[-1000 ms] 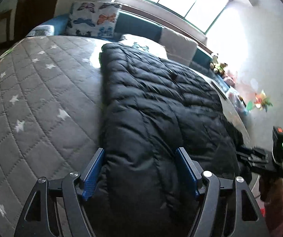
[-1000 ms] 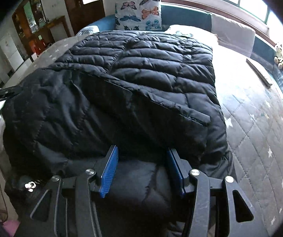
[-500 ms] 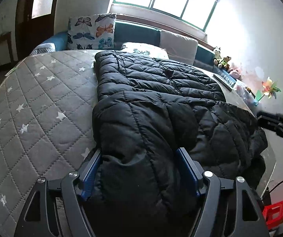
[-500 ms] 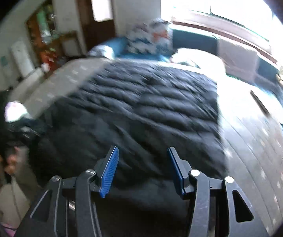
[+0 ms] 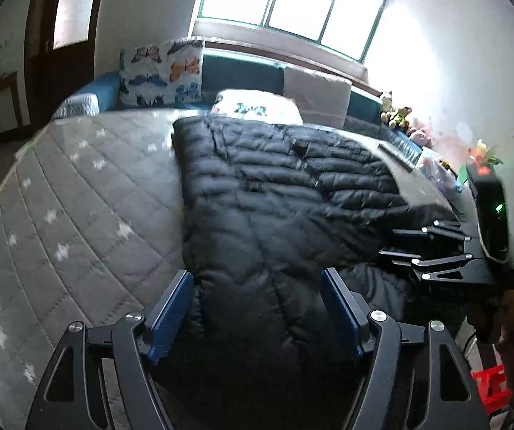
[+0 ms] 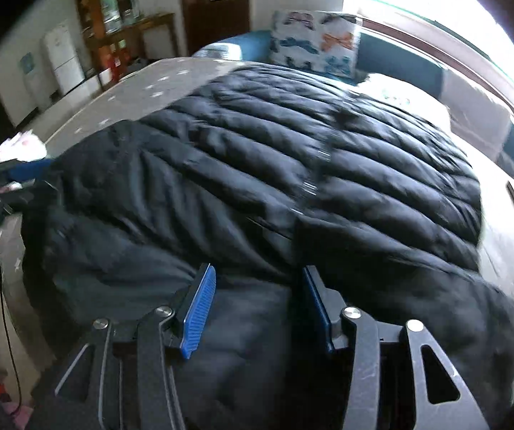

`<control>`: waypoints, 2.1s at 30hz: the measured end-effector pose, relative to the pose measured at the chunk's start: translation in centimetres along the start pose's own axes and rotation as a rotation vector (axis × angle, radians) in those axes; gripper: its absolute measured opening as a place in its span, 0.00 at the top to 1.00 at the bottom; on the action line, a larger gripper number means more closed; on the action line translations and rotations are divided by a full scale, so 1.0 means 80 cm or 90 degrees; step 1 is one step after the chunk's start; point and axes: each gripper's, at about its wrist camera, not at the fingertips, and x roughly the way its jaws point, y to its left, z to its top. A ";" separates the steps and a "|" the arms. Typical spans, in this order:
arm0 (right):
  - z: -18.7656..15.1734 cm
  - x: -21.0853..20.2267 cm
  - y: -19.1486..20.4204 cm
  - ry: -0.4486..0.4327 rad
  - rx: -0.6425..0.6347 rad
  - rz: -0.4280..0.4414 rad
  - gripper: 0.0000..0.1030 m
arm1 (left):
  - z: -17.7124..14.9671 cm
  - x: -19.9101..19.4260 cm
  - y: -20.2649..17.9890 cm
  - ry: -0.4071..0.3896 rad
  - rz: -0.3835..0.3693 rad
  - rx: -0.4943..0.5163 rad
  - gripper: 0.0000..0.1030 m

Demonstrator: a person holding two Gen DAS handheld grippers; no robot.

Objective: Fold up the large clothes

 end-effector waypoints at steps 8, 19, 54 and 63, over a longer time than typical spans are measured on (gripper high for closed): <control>-0.056 -0.051 -0.091 -0.013 0.091 -0.074 0.48 | 0.038 -0.024 -0.036 -0.022 -0.063 0.047 0.26; -0.078 -0.059 -0.119 -0.017 0.122 -0.036 0.48 | 0.021 0.051 -0.061 0.082 -0.057 0.091 0.26; -0.116 -0.058 -0.131 0.010 0.122 -0.021 0.41 | -0.021 0.065 -0.165 0.141 -0.138 0.218 0.26; -0.122 -0.127 -0.097 -0.040 0.046 -0.058 0.39 | -0.081 -0.046 -0.170 0.146 -0.161 0.312 0.24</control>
